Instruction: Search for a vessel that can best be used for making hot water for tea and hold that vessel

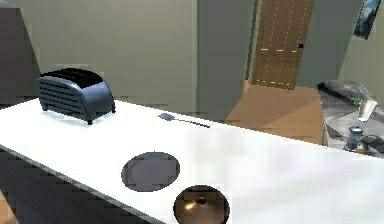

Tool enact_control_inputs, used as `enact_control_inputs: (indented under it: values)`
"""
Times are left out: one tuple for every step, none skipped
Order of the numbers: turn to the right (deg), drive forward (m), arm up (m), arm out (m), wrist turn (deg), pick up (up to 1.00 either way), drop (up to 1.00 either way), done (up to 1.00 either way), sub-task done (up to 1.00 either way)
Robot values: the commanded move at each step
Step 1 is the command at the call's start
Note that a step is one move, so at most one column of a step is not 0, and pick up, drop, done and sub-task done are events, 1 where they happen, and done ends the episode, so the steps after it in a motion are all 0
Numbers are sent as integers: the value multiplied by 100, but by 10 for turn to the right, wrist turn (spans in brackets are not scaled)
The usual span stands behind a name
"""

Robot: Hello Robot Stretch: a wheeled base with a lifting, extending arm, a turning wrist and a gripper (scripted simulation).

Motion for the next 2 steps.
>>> enact_control_inputs:
  values:
    - [0,0,10,0,0,0,0,0,0]
    - [0,0,0,0,0,0,0,100,0]
